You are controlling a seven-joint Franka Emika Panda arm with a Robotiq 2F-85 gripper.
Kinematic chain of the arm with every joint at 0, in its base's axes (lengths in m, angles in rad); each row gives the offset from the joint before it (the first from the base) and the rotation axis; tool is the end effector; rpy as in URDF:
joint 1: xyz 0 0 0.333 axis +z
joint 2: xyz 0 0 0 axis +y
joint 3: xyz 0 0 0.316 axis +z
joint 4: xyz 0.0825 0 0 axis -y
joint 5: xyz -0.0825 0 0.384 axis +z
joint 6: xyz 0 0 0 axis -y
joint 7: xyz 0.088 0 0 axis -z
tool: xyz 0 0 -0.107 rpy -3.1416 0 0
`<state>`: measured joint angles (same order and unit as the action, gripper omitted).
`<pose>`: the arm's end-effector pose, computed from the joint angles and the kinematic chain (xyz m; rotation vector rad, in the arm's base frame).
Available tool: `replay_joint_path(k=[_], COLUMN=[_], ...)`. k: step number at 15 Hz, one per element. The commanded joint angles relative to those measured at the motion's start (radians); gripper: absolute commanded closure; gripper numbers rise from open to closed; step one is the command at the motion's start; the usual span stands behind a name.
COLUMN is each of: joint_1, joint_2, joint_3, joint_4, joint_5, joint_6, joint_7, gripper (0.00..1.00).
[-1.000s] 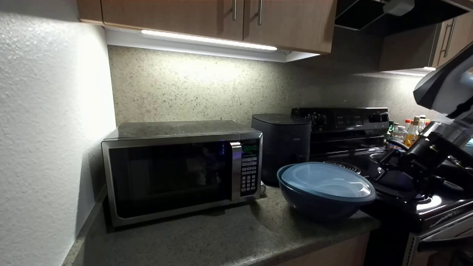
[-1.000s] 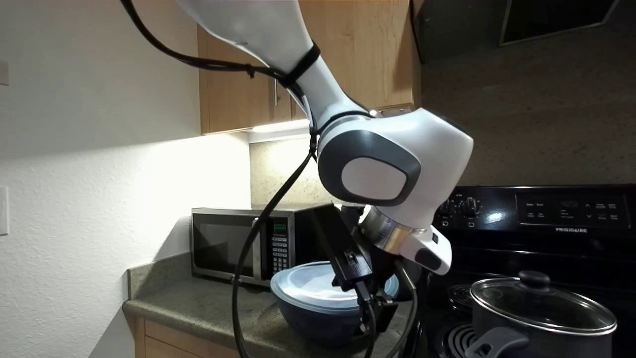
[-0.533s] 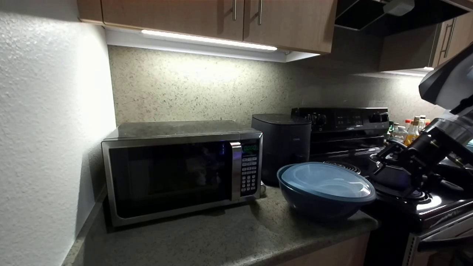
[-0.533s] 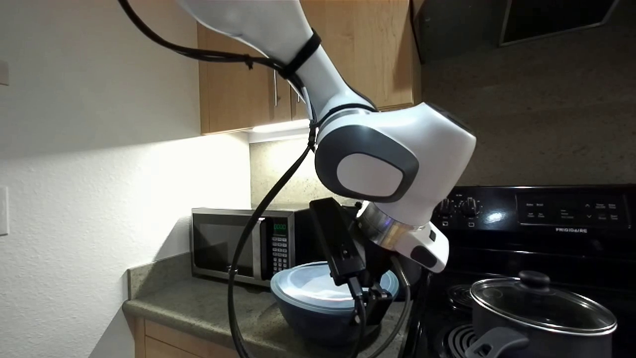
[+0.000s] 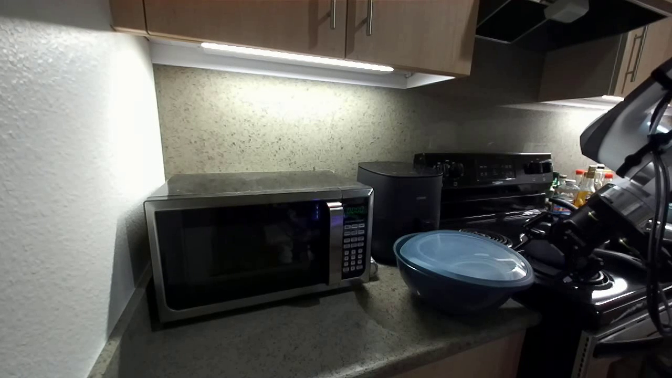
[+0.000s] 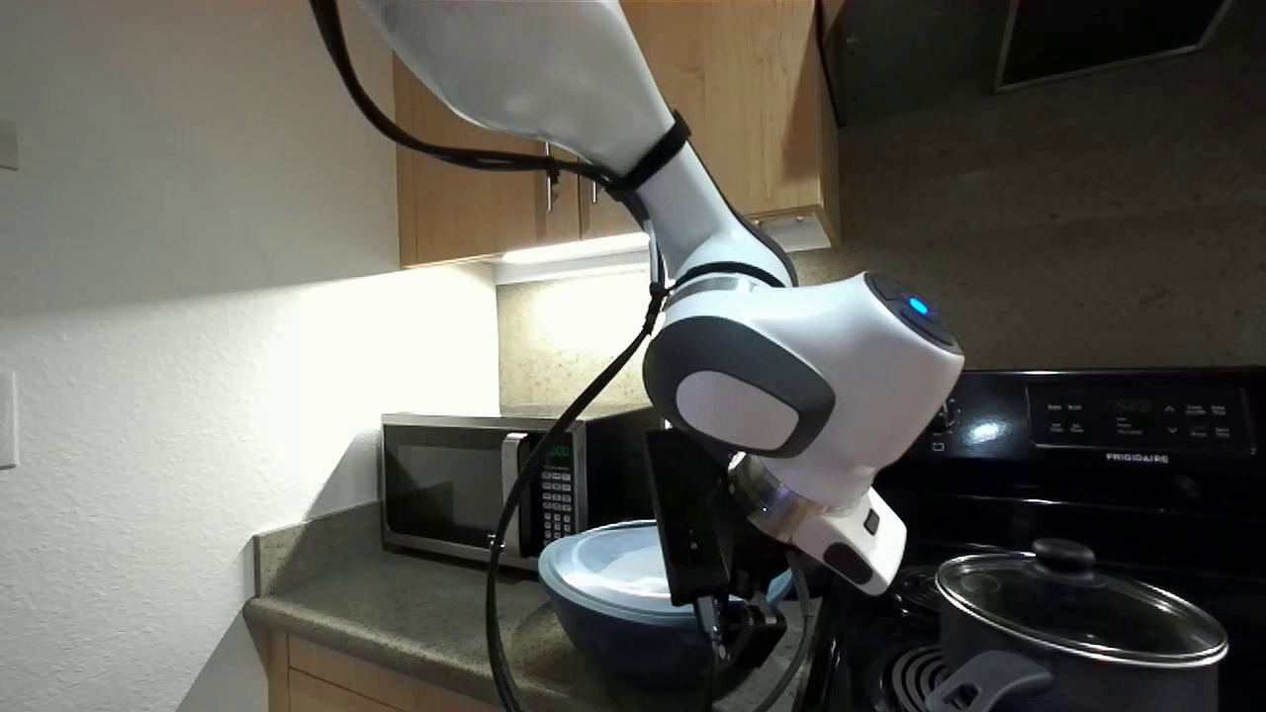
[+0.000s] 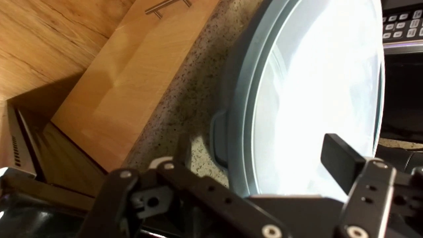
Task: Remove the lid from the bowl and put it on the base top
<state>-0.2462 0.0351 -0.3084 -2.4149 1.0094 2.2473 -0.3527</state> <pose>0.4179 -0.2311 0.2892 -2.1674 1.1061 -0.1863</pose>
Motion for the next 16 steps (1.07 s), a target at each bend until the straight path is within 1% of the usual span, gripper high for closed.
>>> replay_joint_path(k=[1,7,8,9,11,12,16], joint_1=[-0.012,-0.024,-0.027,-0.029,-0.034,-0.037,-0.048], joint_2=[0.076,0.151,0.156,0.158,0.156,0.154,0.141], joint_3=[0.023,0.039,0.040,0.041,0.042,0.042,0.039], joint_4=[0.049,0.113,0.122,0.129,0.138,0.143,0.151], joint_5=[0.058,0.056,0.059,0.059,0.062,0.063,0.062], joint_6=[-0.002,-0.038,-0.050,-0.057,-0.074,-0.082,-0.130], joint_7=[-0.027,-0.020,-0.022,-0.029,-0.036,-0.039,-0.059], gripper=[0.00,0.00,0.25,0.27,0.39,0.47,0.68])
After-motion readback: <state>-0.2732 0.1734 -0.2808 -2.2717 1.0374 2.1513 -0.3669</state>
